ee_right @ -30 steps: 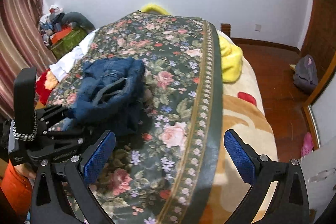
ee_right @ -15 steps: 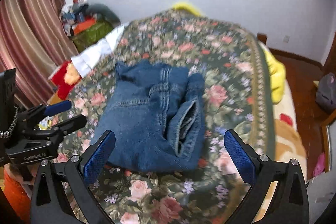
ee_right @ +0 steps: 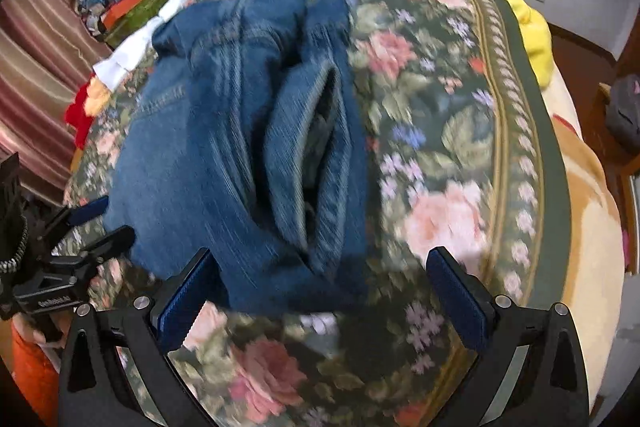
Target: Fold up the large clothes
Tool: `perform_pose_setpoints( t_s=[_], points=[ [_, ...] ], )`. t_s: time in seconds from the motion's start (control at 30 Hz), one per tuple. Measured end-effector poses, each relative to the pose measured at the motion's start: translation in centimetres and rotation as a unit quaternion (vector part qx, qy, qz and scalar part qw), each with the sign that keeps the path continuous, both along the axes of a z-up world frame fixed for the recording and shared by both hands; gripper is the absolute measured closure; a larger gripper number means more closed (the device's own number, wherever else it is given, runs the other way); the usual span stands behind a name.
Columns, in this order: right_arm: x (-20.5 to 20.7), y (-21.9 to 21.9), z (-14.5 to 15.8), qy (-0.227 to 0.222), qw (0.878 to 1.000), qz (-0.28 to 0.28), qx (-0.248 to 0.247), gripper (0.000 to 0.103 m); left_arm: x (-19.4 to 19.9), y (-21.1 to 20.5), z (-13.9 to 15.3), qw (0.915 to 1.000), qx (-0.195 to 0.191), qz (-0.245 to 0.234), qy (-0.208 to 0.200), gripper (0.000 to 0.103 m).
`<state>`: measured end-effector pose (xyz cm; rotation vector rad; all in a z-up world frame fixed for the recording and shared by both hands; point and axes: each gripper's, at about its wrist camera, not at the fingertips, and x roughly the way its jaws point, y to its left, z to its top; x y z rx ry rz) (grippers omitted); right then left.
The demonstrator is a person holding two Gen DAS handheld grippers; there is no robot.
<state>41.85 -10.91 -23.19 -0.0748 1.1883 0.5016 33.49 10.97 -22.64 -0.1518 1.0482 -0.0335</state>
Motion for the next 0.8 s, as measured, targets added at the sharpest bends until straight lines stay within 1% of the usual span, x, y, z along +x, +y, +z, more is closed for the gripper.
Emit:
perform_pose_setpoints(
  t_s=[0.03,0.1,0.2,0.27,0.37,0.47,0.53,0.6,0.7,0.8],
  points=[
    [-0.3,-0.2,0.2,-0.002,1.0,0.003,-0.008,0.0,-0.3,-0.1,0.1,1.0,0.006,-0.005,0.002,0.014],
    [-0.7,-0.5,0.9,-0.007,1.0,0.008,-0.013,0.0,-1.0,-0.1,0.6,0.9994,0.032,-0.01,0.001,0.014],
    [-1.2,-0.7,3.2,-0.031,0.999,0.019,-0.01,0.0,-2.1,0.5,2.0,0.9984,0.055,-0.006,-0.015,0.014],
    [-1.4,-0.6,4.8,-0.049,0.999,0.025,0.0,0.0,-2.7,1.6,3.2,0.9978,0.058,0.005,-0.03,0.014],
    [-1.1,-0.3,6.8,-0.069,0.997,0.03,0.02,0.0,-2.9,3.5,4.8,0.9971,0.048,0.032,-0.051,0.014],
    [-0.3,0.6,7.7,-0.076,0.996,0.036,0.035,0.0,-2.0,6.0,5.7,0.9957,0.02,0.068,-0.061,0.014],
    [1.0,1.4,7.5,-0.07,0.996,0.035,0.038,0.0,-0.9,7.7,5.5,0.9945,-0.008,0.091,-0.052,0.014],
    [2.1,2.1,6.9,-0.058,0.997,0.036,0.039,0.0,0.3,9.0,4.8,0.9926,-0.047,0.105,-0.039,0.014],
    [4.6,3.1,4.8,-0.018,0.998,0.035,0.039,0.0,2.2,10.0,2.9,0.9876,-0.108,0.114,-0.01,0.014],
    [7.5,3.8,1.9,0.041,0.998,0.03,0.043,0.0,4.1,10.1,0.6,0.9804,-0.164,0.108,0.021,0.014]
  ],
)
